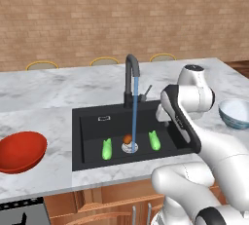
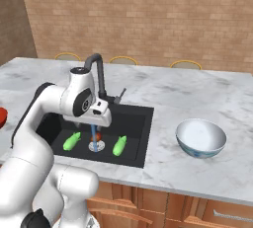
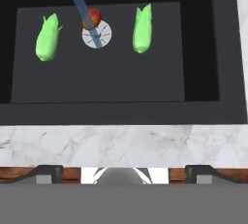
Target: Pick the corns from the sink and place them in one bowl. Place the mango in the other bowl. Then turn off the sink faucet.
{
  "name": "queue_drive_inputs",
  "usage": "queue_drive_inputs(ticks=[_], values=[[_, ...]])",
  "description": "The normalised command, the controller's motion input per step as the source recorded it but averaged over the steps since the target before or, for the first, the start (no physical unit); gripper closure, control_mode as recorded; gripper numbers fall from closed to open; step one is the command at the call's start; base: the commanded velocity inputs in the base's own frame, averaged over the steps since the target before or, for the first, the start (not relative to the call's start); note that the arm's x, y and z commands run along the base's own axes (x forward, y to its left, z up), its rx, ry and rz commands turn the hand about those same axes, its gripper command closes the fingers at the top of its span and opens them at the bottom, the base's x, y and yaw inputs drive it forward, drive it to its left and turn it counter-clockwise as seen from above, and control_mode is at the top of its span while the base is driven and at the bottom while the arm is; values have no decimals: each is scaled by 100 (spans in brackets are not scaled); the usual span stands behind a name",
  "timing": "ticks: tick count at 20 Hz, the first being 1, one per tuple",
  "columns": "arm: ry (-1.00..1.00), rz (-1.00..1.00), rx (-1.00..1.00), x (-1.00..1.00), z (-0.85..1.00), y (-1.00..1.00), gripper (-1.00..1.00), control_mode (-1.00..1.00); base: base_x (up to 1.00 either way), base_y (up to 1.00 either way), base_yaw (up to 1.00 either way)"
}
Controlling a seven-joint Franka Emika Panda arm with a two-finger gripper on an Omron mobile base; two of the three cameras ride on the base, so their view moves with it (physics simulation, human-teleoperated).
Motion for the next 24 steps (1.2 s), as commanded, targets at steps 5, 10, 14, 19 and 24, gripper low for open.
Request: queue_drive_inputs(ticks=[5,10,14,19,24], values=[[0,0,0,3,-20,0,-100,-100,0,0,0],[0,0,0,12,-24,0,-100,-100,0,0,0],[0,0,0,23,-19,0,-100,-100,0,0,0],[0,-3,0,5,-24,-4,-100,-100,0,0,0],[0,-4,0,1,-30,-13,-100,-100,0,0,0]])
